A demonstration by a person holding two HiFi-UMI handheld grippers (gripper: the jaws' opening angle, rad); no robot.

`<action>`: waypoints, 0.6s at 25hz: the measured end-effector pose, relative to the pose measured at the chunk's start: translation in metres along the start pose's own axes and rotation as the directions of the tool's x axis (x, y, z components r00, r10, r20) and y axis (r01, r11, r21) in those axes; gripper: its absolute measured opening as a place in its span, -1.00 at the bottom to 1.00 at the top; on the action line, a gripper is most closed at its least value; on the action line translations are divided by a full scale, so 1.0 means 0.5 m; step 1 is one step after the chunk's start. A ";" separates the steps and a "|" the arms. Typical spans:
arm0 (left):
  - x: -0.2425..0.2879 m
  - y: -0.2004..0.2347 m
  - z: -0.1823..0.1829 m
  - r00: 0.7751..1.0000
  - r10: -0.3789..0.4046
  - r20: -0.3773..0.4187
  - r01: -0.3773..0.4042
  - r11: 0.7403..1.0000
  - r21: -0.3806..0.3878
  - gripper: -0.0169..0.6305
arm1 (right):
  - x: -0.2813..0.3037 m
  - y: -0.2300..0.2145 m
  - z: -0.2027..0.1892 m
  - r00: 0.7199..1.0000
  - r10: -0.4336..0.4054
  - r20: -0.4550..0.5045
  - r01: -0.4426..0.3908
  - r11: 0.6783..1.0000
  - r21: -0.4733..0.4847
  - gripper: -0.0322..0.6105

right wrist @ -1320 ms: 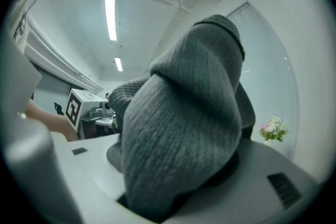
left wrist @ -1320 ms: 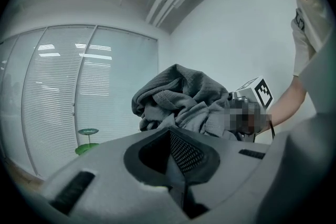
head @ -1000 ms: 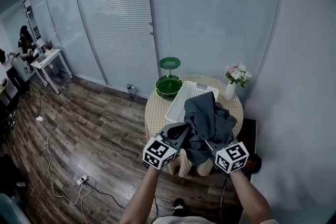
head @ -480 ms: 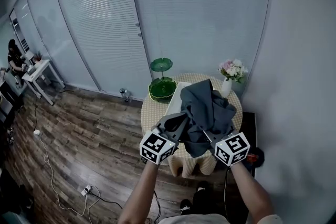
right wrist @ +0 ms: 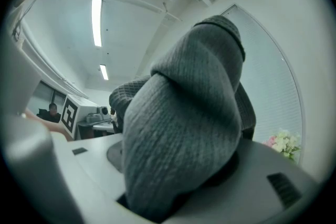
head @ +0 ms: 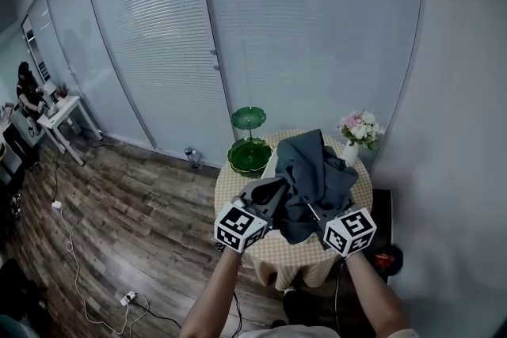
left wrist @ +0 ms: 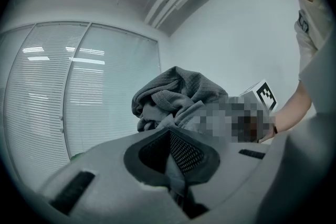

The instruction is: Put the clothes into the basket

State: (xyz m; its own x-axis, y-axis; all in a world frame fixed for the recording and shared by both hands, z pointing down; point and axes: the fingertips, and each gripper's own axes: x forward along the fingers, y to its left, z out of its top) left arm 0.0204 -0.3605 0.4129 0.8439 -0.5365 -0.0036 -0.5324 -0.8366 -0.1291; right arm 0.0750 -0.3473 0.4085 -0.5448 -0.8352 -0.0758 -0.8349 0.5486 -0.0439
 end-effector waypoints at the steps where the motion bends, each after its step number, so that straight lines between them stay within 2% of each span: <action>1: 0.012 0.014 -0.003 1.000 0.002 0.000 -0.002 1.000 -0.002 -0.91 | 0.014 -0.013 -0.002 1.000 0.002 -0.002 -0.002 1.000 0.000 -0.17; 8: 0.096 0.096 -0.035 1.000 0.010 -0.025 -0.011 1.000 -0.029 -0.91 | 0.095 -0.101 -0.024 1.000 -0.002 -0.025 0.002 1.000 0.013 -0.17; 15: 0.137 0.147 -0.080 0.997 0.020 -0.076 -0.024 0.999 -0.047 -0.91 | 0.151 -0.149 -0.066 0.998 -0.001 -0.062 0.005 0.998 0.058 -0.17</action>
State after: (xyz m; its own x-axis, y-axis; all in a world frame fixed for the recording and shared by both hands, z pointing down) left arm 0.0364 -0.4629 0.4427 0.8255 -0.5601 0.0689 -0.5549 -0.8279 -0.0817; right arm 0.0934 -0.4527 0.4391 -0.5475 -0.8367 -0.0136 -0.8316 0.5459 -0.1019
